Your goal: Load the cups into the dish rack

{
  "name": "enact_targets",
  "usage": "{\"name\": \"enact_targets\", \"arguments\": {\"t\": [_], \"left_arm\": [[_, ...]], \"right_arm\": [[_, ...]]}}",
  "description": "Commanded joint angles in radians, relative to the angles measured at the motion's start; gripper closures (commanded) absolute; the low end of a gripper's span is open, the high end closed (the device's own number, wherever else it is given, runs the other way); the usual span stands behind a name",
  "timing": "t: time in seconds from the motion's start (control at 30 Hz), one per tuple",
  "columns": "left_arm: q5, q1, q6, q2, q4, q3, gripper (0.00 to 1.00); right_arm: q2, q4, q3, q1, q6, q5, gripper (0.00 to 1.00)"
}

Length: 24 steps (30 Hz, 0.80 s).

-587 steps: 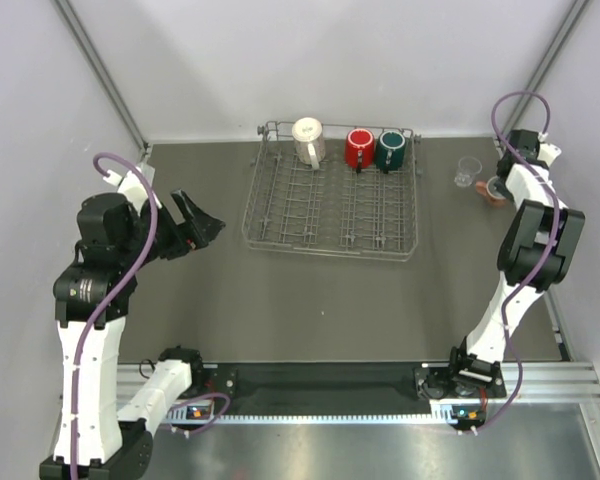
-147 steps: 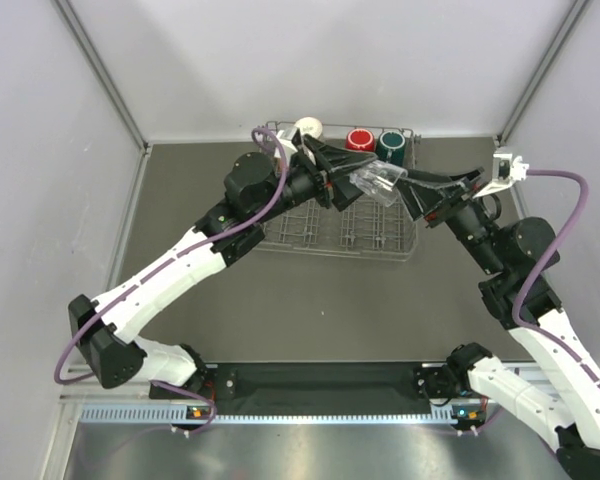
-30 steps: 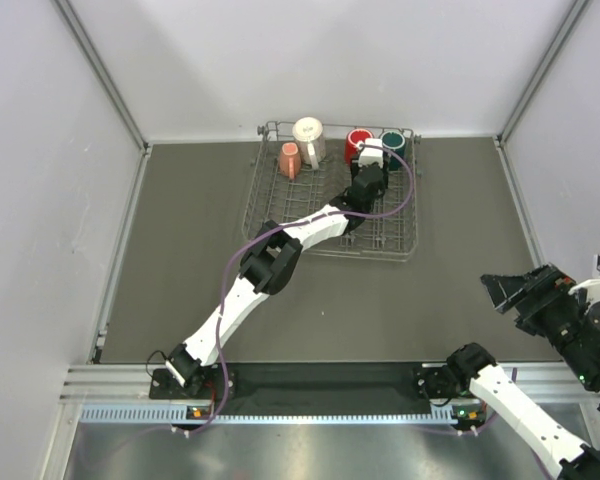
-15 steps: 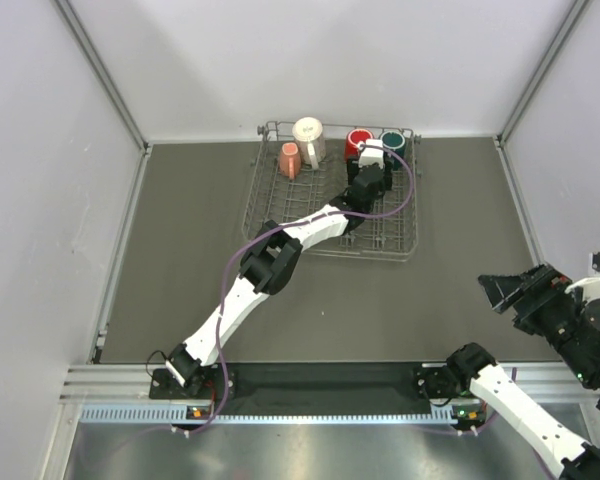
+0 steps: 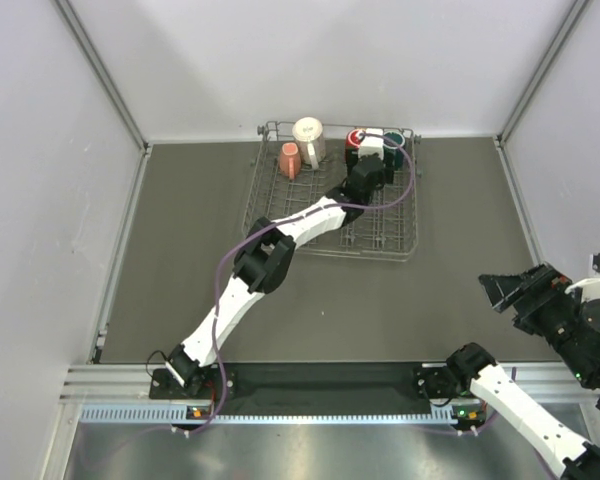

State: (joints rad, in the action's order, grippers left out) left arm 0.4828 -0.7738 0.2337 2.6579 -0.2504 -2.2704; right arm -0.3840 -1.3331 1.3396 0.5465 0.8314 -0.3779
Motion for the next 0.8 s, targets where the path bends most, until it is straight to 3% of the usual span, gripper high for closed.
{"name": "enact_targets", "arguments": {"t": [0.0, 0.3, 0.43, 0.57, 0.77], "left_arm": [[-0.045, 0.002, 0.030, -0.197, -0.018, 0.044, 0.21], [-0.110, 0.013, 0.125, -0.487, 0.164, 0.219, 0.20], [-0.179, 0.077, 0.284, -0.681, 0.290, 0.326, 0.19], [-0.395, 0.162, 0.433, -0.900, 0.283, 0.621, 0.18], [-0.544, 0.246, 0.444, -1.266, 0.356, 0.958, 0.16]], "right_arm": [[-0.006, 0.000, -0.011, 0.024, 0.011, -0.033, 0.19], [-0.082, 0.075, -0.086, 0.035, -0.110, 0.025, 0.16], [-0.163, 0.124, -0.115, 0.035, -0.169, 0.048, 0.13], [-0.205, 0.208, -0.158, 0.035, -0.205, 0.048, 0.01], [-0.311, 0.272, -0.188, 0.035, -0.207, 0.045, 0.00]]}}
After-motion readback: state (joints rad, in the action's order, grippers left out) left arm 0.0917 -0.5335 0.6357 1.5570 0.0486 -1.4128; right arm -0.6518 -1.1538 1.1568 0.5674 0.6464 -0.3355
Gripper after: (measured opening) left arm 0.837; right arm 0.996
